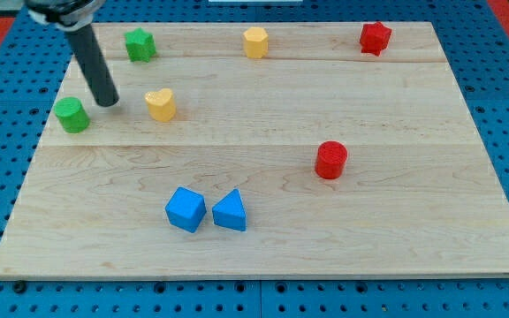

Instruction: Move the red circle to the right center of the board

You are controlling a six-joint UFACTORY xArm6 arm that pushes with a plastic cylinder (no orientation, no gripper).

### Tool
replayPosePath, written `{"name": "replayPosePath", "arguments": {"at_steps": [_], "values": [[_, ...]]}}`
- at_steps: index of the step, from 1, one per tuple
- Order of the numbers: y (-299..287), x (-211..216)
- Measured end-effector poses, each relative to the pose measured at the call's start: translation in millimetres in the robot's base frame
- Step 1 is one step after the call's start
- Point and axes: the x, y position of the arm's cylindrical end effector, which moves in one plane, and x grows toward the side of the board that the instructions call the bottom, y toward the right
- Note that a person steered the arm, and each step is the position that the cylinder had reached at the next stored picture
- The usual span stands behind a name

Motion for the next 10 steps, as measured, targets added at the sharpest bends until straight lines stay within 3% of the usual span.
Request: {"name": "replayPosePath", "arguments": {"at_steps": [2,7,9,10], "values": [[114,22],[96,30],[208,23],[240,67]]}}
